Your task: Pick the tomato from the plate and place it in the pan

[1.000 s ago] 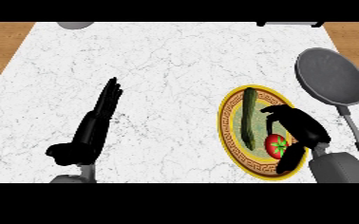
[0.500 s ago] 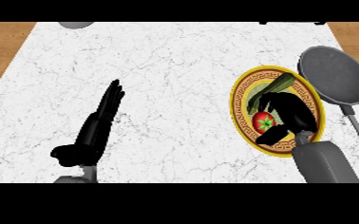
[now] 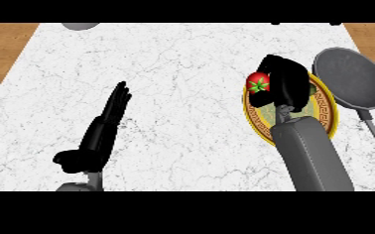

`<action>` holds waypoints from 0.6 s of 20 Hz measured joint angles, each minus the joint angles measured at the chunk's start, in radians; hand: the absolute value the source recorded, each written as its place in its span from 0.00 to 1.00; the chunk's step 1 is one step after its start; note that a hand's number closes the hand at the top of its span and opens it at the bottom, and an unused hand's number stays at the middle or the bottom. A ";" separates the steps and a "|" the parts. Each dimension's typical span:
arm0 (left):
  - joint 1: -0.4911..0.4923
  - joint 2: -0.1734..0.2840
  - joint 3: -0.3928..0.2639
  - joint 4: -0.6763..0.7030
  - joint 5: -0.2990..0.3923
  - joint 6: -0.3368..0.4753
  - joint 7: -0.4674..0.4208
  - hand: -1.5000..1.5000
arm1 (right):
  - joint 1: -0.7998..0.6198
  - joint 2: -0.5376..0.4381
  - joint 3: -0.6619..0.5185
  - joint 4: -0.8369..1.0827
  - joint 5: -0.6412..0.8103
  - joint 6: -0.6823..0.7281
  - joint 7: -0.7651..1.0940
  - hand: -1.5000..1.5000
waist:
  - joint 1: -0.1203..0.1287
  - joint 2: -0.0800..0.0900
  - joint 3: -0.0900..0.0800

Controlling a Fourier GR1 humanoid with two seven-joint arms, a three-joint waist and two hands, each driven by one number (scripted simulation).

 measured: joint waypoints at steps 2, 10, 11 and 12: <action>-0.005 -0.001 0.003 -0.013 0.000 0.005 0.018 0.50 | -0.008 0.018 -0.004 -0.036 0.028 -0.040 0.041 1.00 | -0.003 0.000 0.000; 0.003 0.004 0.019 -0.013 0.003 -0.007 0.008 0.50 | -0.048 0.025 -0.125 -0.090 0.005 -0.133 0.116 1.00 | -0.005 0.002 0.001; 0.005 0.002 0.019 -0.008 0.005 -0.009 0.001 0.50 | -0.040 0.019 -0.148 -0.080 -0.013 -0.163 0.100 1.00 | -0.005 0.003 0.001; 0.003 0.005 0.026 -0.003 0.009 -0.015 -0.004 0.50 | -0.037 0.003 -0.178 -0.064 -0.040 -0.187 0.073 1.00 | -0.005 0.004 0.001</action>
